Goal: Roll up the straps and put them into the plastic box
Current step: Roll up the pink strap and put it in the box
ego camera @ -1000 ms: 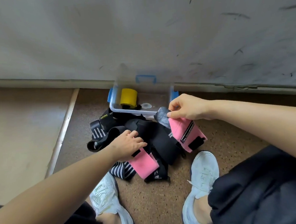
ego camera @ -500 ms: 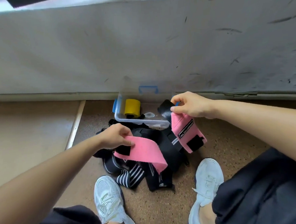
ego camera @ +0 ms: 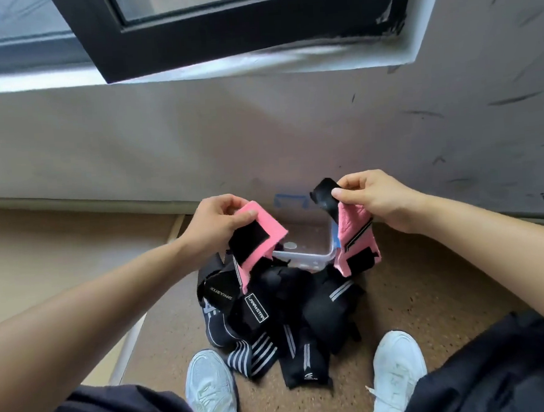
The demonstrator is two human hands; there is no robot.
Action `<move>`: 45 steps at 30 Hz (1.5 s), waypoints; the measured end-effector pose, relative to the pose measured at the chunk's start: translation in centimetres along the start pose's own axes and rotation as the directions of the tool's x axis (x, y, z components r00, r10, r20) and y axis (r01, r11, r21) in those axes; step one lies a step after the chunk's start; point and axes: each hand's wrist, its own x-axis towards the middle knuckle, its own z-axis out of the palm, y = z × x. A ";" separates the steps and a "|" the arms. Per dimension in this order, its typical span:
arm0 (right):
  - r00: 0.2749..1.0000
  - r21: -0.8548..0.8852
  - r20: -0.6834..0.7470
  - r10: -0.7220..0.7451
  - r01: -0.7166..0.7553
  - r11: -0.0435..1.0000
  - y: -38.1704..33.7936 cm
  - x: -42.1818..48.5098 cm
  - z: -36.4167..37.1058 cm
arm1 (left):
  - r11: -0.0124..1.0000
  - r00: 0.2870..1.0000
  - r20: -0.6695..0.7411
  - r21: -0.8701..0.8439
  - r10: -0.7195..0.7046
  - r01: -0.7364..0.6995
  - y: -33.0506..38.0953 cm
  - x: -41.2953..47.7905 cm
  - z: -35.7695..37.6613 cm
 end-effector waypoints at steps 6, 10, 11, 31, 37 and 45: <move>0.981 0.156 0.171 -0.092 0.065 0.986 -2.0 -1.2 0.6 | 0.977 0.967 -0.250 -0.214 -0.038 -0.017 2.2 -0.2 -0.4; 0.970 0.240 0.187 -0.153 0.106 0.965 -2.3 -1.7 3.0 | 0.950 0.973 -0.206 -0.310 -0.108 0.040 3.0 0.0 0.4; 0.977 0.242 0.147 -0.154 0.115 0.963 -2.2 -1.6 3.6 | 0.948 0.977 -0.183 -0.314 -0.111 0.049 3.0 -0.1 0.7; 0.995 0.016 -0.090 -0.036 0.038 0.999 4.4 0.9 4.4 | 0.845 0.981 0.180 0.533 -0.068 -0.040 -7.8 1.7 3.4; 0.995 -0.090 -0.095 -0.025 0.016 0.996 5.9 1.5 3.8 | 0.623 0.990 0.121 0.770 0.069 -0.138 -14.2 2.1 8.6; 0.991 -0.192 -0.133 -0.032 0.006 0.981 7.6 2.3 2.8 | 0.394 0.961 0.115 0.895 0.250 -0.210 -17.3 3.5 6.9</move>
